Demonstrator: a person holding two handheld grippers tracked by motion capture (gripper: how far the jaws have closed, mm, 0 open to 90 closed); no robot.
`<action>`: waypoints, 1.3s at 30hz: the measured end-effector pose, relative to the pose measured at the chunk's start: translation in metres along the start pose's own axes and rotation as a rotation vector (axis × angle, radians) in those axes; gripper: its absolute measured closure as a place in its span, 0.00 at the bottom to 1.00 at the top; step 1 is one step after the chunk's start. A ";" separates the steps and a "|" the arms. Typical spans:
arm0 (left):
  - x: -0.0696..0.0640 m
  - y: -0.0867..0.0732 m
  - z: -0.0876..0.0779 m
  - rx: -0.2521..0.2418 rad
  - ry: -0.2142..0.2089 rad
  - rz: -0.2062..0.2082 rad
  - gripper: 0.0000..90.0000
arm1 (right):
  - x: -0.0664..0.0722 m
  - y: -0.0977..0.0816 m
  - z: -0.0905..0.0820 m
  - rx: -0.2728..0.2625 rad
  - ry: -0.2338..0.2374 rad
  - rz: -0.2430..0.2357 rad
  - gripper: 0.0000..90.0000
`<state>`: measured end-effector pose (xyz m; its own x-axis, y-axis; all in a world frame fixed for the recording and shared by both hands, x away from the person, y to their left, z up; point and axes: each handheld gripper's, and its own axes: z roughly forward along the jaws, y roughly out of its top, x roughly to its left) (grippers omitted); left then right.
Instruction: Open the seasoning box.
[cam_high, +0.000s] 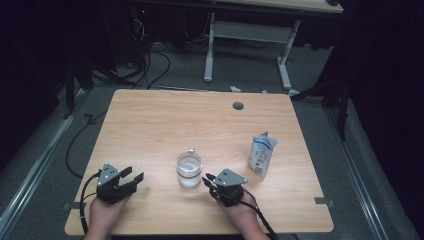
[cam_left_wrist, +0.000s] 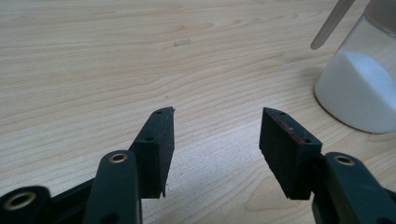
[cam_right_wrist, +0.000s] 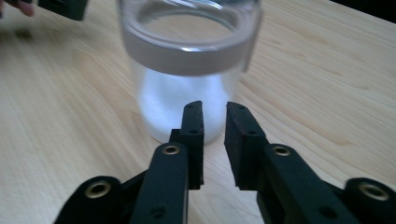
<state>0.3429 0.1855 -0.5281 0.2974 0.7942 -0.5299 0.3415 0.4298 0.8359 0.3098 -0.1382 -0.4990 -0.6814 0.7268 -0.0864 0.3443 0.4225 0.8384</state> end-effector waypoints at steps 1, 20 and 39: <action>0.000 0.000 0.000 0.000 0.000 0.001 0.51 | -0.005 -0.002 -0.001 0.005 -0.008 0.004 0.83; 0.000 -0.002 -0.003 0.005 0.031 0.016 0.51 | -0.083 -0.081 -0.086 -0.009 -0.260 0.186 0.62; -0.007 -0.006 0.004 0.029 -0.007 0.026 0.51 | -0.081 -0.083 -0.087 -0.005 -0.262 0.220 0.60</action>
<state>0.3420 0.1756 -0.5295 0.3125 0.8020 -0.5090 0.3591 0.3964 0.8450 0.2805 -0.2794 -0.5149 -0.4017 0.9150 -0.0383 0.4608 0.2381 0.8550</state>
